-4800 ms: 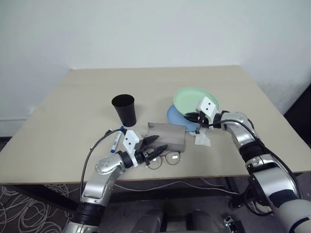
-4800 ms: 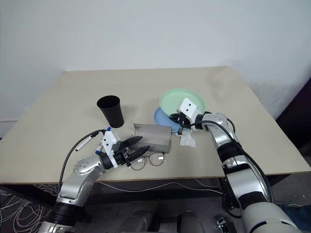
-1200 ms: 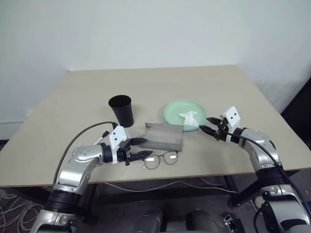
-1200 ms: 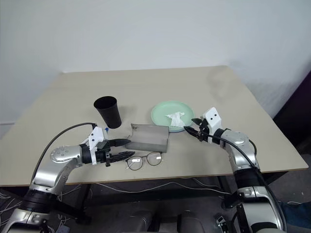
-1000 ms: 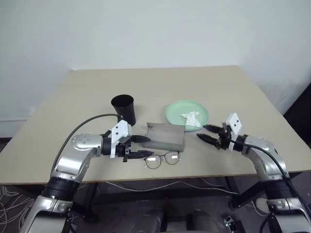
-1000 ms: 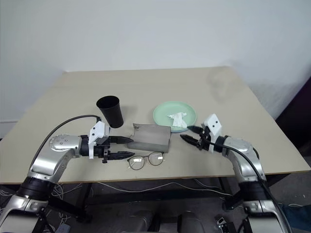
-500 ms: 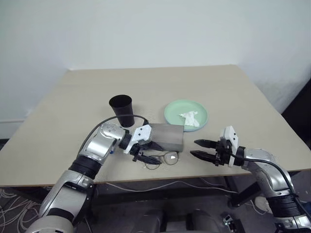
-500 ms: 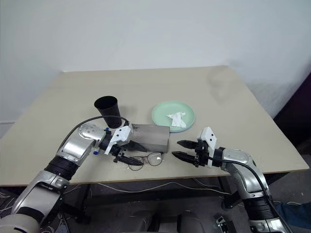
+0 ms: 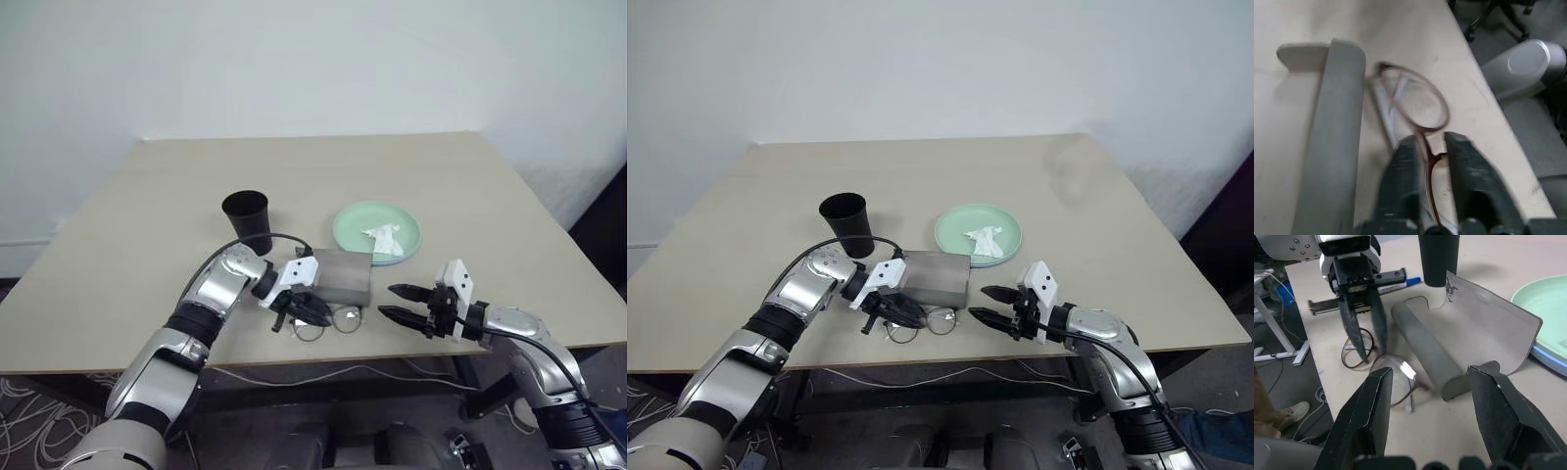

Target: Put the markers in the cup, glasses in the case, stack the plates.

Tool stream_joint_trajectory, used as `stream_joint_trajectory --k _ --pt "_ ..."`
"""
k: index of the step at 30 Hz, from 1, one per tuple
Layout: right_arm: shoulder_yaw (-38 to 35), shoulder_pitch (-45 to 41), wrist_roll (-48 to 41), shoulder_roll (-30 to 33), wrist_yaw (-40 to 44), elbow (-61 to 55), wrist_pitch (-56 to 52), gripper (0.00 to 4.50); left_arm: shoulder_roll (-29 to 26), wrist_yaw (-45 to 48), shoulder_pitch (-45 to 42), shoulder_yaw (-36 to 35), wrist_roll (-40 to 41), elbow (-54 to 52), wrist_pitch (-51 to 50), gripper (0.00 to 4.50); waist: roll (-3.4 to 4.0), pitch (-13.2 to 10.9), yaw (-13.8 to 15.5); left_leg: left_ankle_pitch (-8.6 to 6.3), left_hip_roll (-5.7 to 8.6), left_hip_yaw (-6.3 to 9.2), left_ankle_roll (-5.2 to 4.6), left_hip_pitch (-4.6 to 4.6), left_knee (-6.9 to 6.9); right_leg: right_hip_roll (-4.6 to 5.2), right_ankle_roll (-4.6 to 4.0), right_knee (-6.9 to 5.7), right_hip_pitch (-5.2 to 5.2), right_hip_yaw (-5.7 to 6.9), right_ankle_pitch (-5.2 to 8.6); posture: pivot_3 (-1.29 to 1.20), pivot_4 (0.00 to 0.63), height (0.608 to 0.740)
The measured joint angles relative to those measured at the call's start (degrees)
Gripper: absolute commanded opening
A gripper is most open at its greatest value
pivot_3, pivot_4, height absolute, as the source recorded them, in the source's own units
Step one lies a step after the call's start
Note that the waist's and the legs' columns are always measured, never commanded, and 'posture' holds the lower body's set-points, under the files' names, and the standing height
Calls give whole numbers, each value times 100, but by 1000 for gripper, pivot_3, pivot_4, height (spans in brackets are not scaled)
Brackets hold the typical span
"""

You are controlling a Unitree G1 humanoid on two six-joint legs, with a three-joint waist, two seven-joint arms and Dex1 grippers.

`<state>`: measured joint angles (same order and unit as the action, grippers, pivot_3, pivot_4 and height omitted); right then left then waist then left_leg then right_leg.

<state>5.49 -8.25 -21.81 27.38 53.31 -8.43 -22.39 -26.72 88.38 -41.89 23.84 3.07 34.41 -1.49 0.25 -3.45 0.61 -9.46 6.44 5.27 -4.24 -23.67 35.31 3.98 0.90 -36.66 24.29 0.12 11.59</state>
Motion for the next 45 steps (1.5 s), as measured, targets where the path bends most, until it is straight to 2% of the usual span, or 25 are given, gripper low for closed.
stream_joint_trajectory --k 15,23,32,39,45 --pt "58 -66 73 0 -30 316 284 2637 -55 49 -45 -64 5 -36 -43 28 0 0 -2 0 0 5 -1 2 12 -1 1 -3 -7 7 -1 0 0 738" --pt "69 -127 132 -4 22 457 414 2637 -395 188 -13 -310 242 -706 -462 28 0 0 -4 -1 -2 7 -2 2 23 -2 1 -5 -6 10 -1 0 0 738" --pt "83 -167 157 -12 26 596 494 2637 -461 143 -179 -569 461 -923 -544 28 -1 0 0 -2 -2 8 -3 1 29 -2 1 -6 -3 14 -1 0 0 738" --pt "83 -183 156 -15 24 610 516 2637 -284 -200 -998 -728 354 -182 55 28 -1 0 2 -2 -1 10 -3 2 34 -2 3 -5 -6 21 -2 0 0 738" --pt "81 -181 156 -24 7 620 520 2637 150 -1088 -1457 -617 -405 1232 1606 28 -3 -1 3 -2 -1 10 -3 0 43 -2 13 -5 -16 40 -8 0 0 738"
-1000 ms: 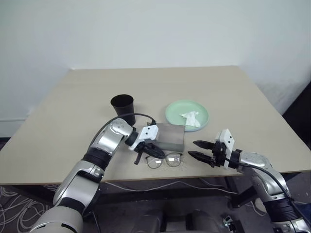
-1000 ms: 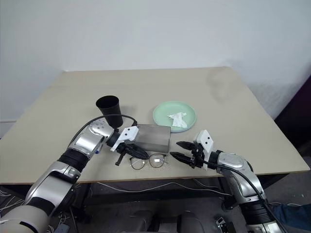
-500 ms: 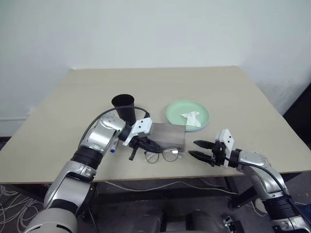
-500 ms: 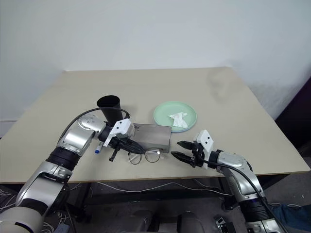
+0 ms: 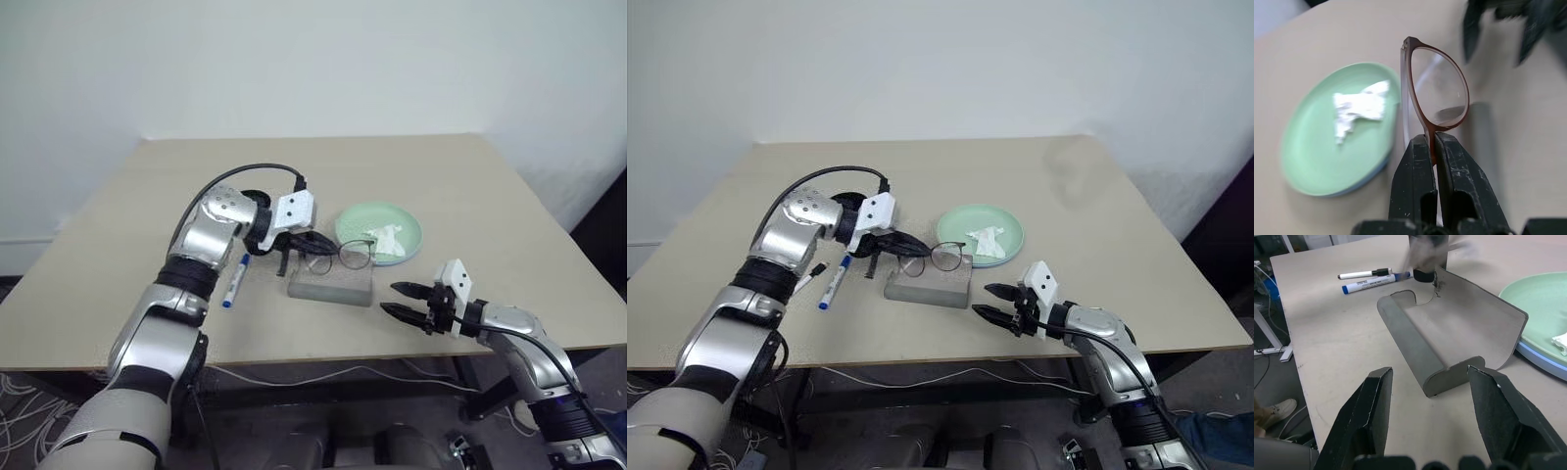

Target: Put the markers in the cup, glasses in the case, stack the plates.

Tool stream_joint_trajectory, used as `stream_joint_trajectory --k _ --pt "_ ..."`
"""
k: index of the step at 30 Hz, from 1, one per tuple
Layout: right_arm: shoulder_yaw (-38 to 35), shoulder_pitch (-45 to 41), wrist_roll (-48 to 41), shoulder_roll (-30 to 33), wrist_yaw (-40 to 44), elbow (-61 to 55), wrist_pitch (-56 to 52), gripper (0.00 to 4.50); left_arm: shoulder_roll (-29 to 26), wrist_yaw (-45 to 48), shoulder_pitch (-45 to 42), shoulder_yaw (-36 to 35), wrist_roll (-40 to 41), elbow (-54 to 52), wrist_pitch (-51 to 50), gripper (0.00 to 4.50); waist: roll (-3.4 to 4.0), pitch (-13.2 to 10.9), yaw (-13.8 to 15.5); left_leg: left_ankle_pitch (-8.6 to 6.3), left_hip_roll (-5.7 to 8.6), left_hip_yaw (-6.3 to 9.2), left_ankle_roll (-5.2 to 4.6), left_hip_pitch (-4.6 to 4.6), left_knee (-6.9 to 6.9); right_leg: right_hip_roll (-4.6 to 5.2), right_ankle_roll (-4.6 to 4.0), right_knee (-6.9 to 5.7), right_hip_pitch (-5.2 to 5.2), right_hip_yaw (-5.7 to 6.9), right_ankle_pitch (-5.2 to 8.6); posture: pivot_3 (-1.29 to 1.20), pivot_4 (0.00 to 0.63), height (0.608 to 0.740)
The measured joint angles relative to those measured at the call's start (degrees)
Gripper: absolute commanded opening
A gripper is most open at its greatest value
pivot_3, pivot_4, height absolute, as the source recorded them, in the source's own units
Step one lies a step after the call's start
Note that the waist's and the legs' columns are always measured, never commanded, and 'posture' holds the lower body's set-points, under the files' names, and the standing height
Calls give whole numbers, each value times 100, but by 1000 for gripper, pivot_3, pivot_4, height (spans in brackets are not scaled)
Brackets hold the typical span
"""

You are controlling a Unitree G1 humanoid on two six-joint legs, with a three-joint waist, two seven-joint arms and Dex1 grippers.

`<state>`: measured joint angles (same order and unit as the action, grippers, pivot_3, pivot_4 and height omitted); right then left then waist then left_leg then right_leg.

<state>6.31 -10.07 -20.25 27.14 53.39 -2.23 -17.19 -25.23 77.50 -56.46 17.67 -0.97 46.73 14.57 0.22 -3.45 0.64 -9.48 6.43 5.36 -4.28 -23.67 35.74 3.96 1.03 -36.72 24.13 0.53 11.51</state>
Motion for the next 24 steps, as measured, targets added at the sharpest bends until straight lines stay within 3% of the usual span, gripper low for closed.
stream_joint_trajectory --k 9,22,24 --pt "-19 32 0 -31 -87 -12 0 2637 304 -652 -311 427 -1018 1420 1487 28 -3 -2 0 -8 0 0 -12 -7 19 -1 5 -1 -7 18 -1 0 0 738" --pt "-25 143 0 -50 -200 -66 -2 2637 492 -483 -372 490 -1373 1953 1610 28 -5 -2 -1 -17 0 -1 -26 -7 35 1 16 0 -19 23 -3 0 0 738" --pt "-25 143 0 -49 -204 -66 -3 2637 508 -368 -371 469 -1367 1978 1524 633 -5 -2 -2 -17 0 -1 -27 -7 35 1 16 0 -19 23 -3 0 0 738"
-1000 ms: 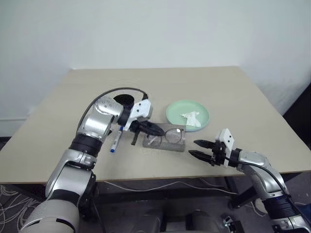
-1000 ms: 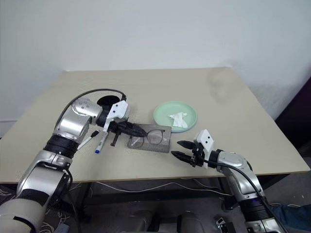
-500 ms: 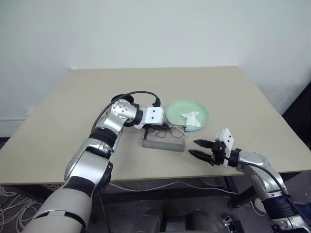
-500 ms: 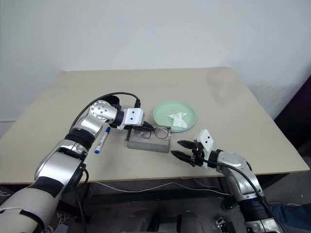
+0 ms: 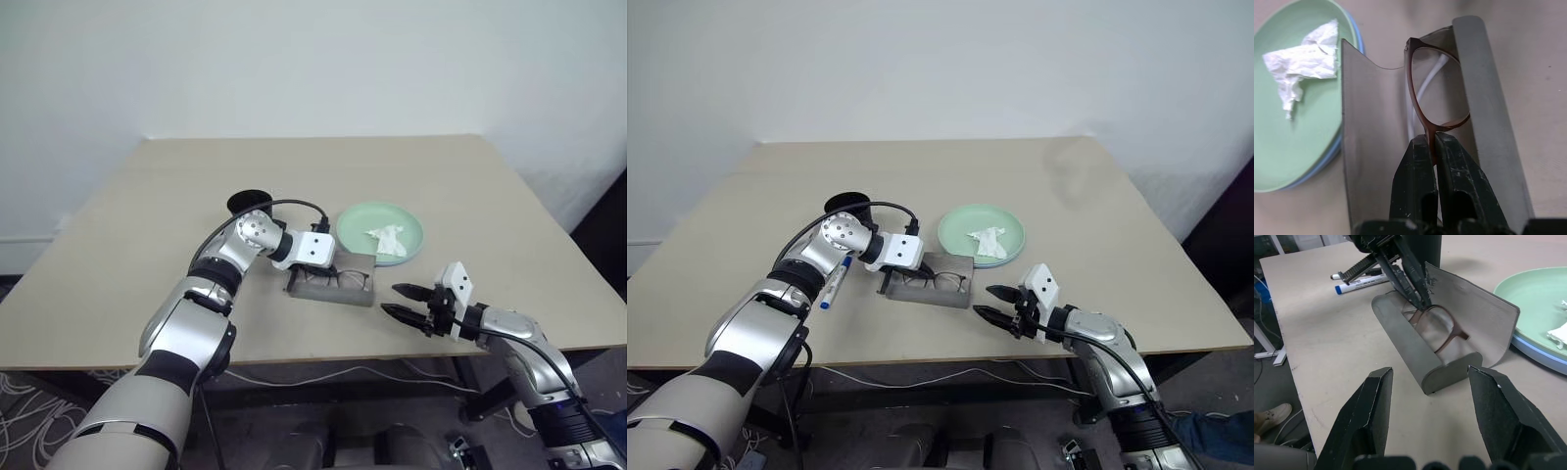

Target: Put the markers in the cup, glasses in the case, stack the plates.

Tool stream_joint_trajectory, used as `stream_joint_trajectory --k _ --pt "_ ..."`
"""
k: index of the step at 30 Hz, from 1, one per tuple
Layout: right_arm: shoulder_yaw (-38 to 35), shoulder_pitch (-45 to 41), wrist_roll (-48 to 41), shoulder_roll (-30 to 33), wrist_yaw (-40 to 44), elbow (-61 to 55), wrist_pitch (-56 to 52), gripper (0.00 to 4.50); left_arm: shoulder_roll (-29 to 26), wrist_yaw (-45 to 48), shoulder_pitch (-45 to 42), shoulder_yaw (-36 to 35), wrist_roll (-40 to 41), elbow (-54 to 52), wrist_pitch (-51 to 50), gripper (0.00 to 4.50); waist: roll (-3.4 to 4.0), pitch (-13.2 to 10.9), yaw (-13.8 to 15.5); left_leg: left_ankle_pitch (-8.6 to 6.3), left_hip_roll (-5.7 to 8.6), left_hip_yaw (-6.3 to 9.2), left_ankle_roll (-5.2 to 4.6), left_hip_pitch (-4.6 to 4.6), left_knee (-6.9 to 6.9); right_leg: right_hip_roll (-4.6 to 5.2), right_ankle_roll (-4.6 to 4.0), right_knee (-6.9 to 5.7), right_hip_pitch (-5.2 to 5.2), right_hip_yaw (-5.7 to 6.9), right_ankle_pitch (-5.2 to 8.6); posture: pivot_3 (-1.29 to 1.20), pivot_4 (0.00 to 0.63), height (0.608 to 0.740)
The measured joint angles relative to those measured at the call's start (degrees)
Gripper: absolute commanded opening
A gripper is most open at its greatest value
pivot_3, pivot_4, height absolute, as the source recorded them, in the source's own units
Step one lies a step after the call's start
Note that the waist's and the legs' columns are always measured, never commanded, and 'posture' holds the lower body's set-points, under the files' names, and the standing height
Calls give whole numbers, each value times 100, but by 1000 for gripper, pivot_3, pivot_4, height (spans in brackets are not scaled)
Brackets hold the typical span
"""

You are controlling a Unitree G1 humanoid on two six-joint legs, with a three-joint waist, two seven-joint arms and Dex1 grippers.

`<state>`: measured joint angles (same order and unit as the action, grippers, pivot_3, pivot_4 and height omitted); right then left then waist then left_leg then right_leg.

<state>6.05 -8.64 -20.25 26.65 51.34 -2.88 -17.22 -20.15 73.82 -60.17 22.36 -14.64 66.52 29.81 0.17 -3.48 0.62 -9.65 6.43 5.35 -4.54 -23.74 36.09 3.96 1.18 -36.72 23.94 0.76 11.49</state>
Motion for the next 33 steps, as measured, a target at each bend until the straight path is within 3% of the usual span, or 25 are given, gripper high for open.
stream_joint_trajectory --k 5,16,19,24,33 --pt "1 -12 0 -1 1 0 -1 2637 35 -25 0 -100 7 14 -77 2289 -1 0 0 0 0 0 0 0 0 0 1 0 0 0 0 0 0 738" --pt "20 -115 1 -52 6 1 -6 2637 229 -1441 -449 -610 64 228 -179 2289 -12 -6 2 -1 0 1 -2 1 13 0 13 1 -10 5 -7 0 0 738" --pt "33 -146 2 -59 4 1 -6 2637 243 -1882 -593 -722 87 308 -230 1706 -11 -6 -1 -2 0 0 -3 4 13 -1 14 1 -11 3 -7 0 0 738" --pt "30 -165 -3 -75 1 1 -5 2637 197 -2502 -600 -449 -375 488 -183 26 -11 -6 1 -2 0 0 -3 4 12 -2 15 1 -10 4 -8 0 0 738" --pt "-94 -213 -121 -101 0 -107 -6 2637 183 -3144 -485 239 -1313 764 -131 26 -12 -6 2 -2 1 -1 -3 3 13 -1 17 1 -11 5 -10 0 0 738"
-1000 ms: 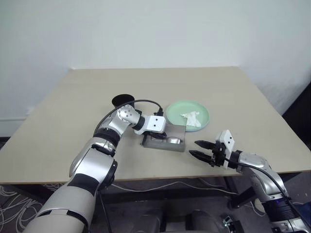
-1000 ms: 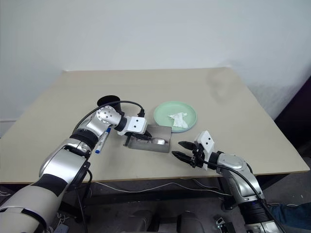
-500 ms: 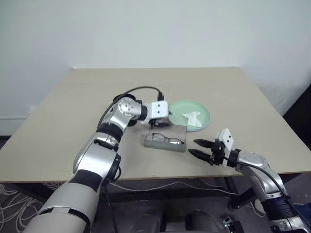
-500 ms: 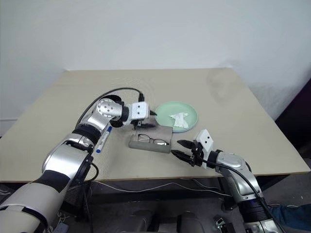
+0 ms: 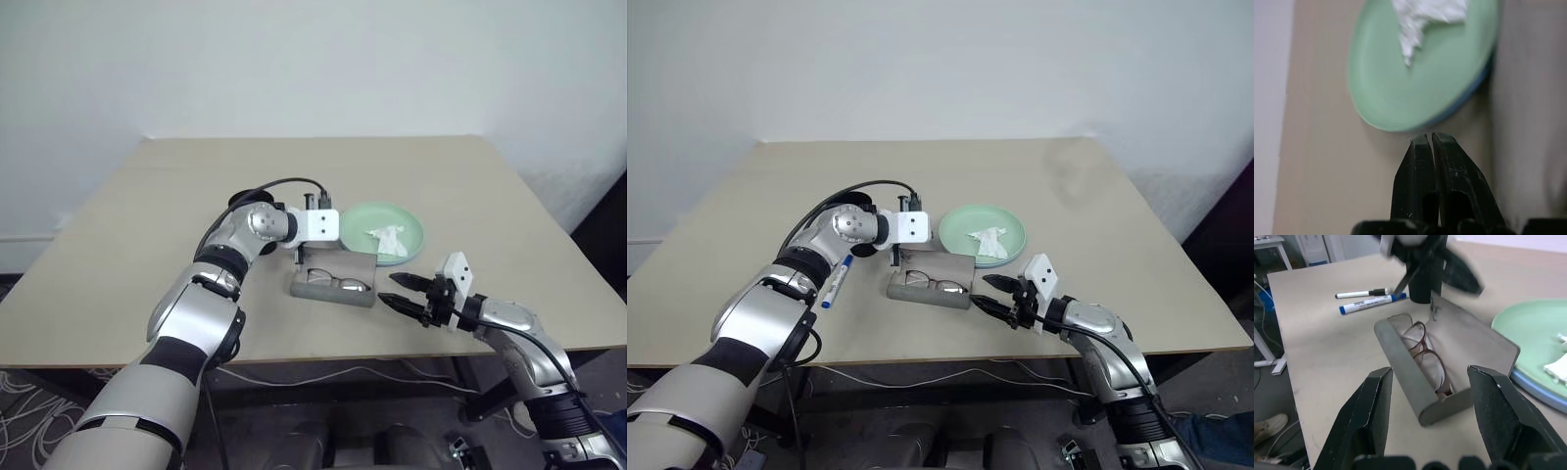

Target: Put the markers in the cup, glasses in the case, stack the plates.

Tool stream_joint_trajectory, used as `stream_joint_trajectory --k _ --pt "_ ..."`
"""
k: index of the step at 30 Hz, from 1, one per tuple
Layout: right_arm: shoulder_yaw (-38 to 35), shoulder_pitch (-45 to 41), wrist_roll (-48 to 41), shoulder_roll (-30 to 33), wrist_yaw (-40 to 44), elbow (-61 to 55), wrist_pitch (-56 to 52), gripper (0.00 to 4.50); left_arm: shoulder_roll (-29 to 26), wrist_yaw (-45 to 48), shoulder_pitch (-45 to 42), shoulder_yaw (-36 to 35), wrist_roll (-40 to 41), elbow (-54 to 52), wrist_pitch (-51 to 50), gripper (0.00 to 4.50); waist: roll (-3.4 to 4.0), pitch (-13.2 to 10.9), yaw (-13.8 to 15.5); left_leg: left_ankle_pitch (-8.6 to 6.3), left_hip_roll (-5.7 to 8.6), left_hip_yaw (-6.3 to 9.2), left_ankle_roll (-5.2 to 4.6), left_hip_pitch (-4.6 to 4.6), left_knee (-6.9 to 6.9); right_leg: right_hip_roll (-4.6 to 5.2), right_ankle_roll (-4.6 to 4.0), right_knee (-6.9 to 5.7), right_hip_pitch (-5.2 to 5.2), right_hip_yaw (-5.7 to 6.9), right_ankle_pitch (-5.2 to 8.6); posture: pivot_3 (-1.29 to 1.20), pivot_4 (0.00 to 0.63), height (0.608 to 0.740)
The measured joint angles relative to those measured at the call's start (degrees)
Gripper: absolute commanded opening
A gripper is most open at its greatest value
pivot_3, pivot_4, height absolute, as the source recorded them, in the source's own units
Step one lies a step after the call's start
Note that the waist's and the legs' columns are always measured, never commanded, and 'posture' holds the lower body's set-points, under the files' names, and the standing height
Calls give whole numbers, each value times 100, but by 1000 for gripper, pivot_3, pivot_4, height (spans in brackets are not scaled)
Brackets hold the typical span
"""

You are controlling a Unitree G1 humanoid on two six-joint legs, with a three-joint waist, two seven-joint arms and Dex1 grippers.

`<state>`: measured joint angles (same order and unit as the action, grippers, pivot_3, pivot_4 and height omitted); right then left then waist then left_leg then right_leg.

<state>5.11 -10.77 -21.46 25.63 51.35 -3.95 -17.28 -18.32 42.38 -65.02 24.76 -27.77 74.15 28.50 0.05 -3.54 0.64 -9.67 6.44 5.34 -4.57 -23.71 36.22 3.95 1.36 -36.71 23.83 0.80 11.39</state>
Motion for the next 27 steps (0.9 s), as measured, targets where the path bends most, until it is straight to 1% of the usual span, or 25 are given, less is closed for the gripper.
stream_joint_trajectory --k 2,4,8,12,15,19,21,27 --pt "-1 2 -2 -1 -2 -3 1 2637 -10 24 5 8 -43 -4 27 26 0 1 0 0 0 0 0 1 0 0 0 0 0 0 0 0 0 738" --pt "-2 7 -11 -1 -4 -7 0 2637 -37 262 5 -68 33 -10 18 26 0 1 -1 0 0 0 0 1 -1 1 0 0 0 0 0 0 0 738" --pt "-19 11 -56 0 -5 -41 0 2637 -54 1016 37 -373 419 -12 -193 26 0 1 -3 0 0 0 0 0 -1 1 -1 0 1 0 0 0 0 738" --pt "-28 11 -90 1 -5 -77 -5 2637 -147 2081 284 -694 929 -209 -310 26 0 1 -8 0 0 0 0 -1 -2 0 -1 0 5 -1 1 0 0 738" --pt "-33 12 -102 4 -3 -92 -15 2637 -316 2773 528 -834 1297 -637 -418 26 1 1 -7 0 -1 0 0 -2 -3 1 -1 0 7 -3 0 0 0 738" --pt "-32 6 -106 4 6 -109 -35 2637 -525 3464 1011 -897 1619 -1553 -682 26 3 3 -9 0 -1 -1 0 2 -3 1 -3 0 5 -9 1 0 0 738" --pt "-28 -2 -107 3 12 -113 -43 2637 -708 3606 1483 -887 1714 -2221 -878 26 4 3 -15 0 -1 -1 0 4 -5 0 -4 -1 7 -13 1 0 0 738" --pt "-5 -80 -107 -1 37 -100 -83 2637 -938 3302 1986 -829 1725 -3229 -1374 26 11 9 -10 -1 -2 2 0 14 -6 1 -15 -5 6 -17 7 0 0 738"
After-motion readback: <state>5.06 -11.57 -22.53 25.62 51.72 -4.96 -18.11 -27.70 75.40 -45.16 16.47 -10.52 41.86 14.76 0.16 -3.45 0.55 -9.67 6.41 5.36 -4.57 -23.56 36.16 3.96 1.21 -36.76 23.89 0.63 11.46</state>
